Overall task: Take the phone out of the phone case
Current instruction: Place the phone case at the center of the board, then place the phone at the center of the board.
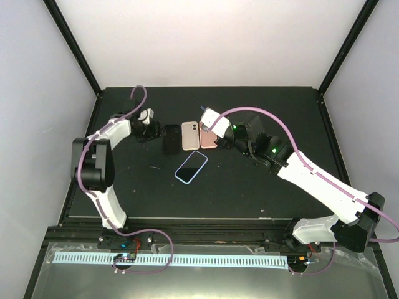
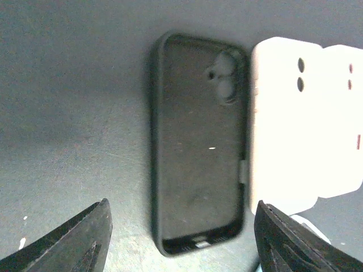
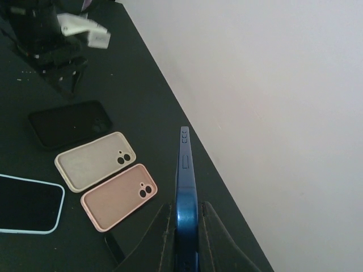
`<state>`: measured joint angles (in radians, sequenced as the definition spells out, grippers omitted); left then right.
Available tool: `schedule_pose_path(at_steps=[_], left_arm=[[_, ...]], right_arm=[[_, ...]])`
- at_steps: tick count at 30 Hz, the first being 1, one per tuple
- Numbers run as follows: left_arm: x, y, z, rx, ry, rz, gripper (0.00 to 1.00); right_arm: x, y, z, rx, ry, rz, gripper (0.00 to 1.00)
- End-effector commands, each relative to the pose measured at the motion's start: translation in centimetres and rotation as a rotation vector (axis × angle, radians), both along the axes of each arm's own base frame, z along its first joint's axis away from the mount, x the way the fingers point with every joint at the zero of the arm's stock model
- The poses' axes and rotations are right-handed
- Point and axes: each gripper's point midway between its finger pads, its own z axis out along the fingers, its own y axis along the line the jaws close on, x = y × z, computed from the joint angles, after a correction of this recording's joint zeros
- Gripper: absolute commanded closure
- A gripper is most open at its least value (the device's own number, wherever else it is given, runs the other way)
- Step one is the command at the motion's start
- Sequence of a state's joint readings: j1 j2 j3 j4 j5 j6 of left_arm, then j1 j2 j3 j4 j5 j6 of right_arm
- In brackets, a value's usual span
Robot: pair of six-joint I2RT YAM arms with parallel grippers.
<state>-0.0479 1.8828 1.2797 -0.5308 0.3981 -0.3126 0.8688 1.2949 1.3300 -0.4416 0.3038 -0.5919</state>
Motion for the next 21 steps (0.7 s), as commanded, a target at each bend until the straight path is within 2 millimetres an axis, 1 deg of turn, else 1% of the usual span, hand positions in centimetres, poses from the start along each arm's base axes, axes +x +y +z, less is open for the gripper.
schedule_pose_path(at_steps=[1, 4, 6, 11, 14, 16, 18, 21], left_arm=[[-0.4, -0.3, 6.6, -0.019, -0.139, -0.019, 0.26], [-1.5, -1.3, 10.5, -0.088, -0.214, -0.037, 0.25], [-2.3, -2.1, 13.4, -0.154, -0.260, -0.043, 0.20], [-4.3, -4.9, 21.8, -0.380, -0.411, -0.125, 0.19], [-5.3, -5.9, 25.9, -0.474, -0.468, -0.161, 0.14], [-6.0, -6.5, 28.0, -0.533, -0.480, -0.178, 0.14], [-6.8, -7.0, 29.5, -0.584, -0.480, -0.191, 0.14], [-8.4, -8.0, 30.8, -0.670, -0.454, -0.209, 0.14]], right_arm=[[0.2, -0.1, 4.2, 0.059, -0.121, 0.010, 0.99], [0.4, -0.3, 4.6, 0.033, -0.161, 0.007, 0.99], [0.5, -0.5, 4.9, 0.017, -0.190, 0.000, 0.99], [0.8, -0.5, 5.8, -0.002, -0.243, -0.004, 0.99], [0.9, -0.5, 6.3, -0.013, -0.279, -0.022, 0.99], [0.8, -0.5, 6.7, -0.021, -0.299, -0.033, 0.99], [0.6, -0.4, 6.8, -0.037, -0.325, -0.038, 0.99], [0.3, -0.2, 6.7, -0.072, -0.365, -0.055, 0.99]])
